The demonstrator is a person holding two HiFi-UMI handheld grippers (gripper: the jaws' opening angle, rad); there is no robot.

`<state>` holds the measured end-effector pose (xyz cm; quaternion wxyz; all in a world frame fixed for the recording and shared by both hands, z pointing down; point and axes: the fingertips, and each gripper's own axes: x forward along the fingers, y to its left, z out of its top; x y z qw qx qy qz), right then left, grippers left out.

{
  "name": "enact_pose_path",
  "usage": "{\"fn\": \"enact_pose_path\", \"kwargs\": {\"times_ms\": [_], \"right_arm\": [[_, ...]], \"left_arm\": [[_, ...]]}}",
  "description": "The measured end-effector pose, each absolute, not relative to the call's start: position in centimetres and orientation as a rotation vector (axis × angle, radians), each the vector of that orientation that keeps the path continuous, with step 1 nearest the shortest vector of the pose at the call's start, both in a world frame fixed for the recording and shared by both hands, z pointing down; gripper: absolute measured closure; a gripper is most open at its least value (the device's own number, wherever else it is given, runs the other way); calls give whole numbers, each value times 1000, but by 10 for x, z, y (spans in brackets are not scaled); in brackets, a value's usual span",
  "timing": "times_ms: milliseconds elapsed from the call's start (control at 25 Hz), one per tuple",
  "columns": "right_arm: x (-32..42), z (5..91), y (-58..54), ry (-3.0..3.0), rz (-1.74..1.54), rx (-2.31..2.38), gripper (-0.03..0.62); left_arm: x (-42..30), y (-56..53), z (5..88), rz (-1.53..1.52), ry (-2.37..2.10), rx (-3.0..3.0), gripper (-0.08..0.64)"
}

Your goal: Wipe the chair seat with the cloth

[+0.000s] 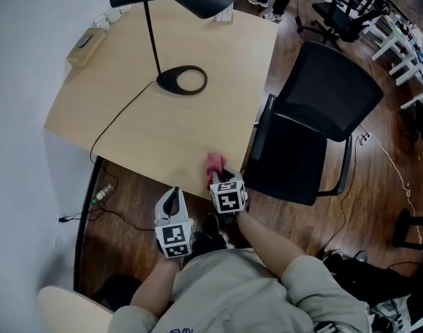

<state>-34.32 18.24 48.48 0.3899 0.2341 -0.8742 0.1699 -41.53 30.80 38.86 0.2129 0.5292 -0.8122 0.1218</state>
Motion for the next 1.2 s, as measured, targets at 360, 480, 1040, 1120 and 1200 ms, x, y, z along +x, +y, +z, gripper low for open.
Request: {"fn": "enact_pose_path", "kwargs": {"times_ms": [360, 480, 1040, 1120, 1200], "right_arm": [[-343, 480, 186, -2292, 519, 514, 420], [-326, 452, 185, -2362, 526, 520, 407], [-91, 259, 130, -2629, 325, 1067, 592], [-53, 239, 131, -2636, 312, 1158, 592], [-16, 220, 134, -2644, 297, 1252, 592]], "left_arm": [[-400, 290, 388, 348, -2212, 1542, 554], [-387, 278, 374, 324, -2205, 1598, 554], [-212, 181, 255, 143, -1991, 2055, 554], [-178, 175, 238, 111, -1937, 2129, 554], [-146, 172, 221, 93, -1900, 2197, 554]]}}
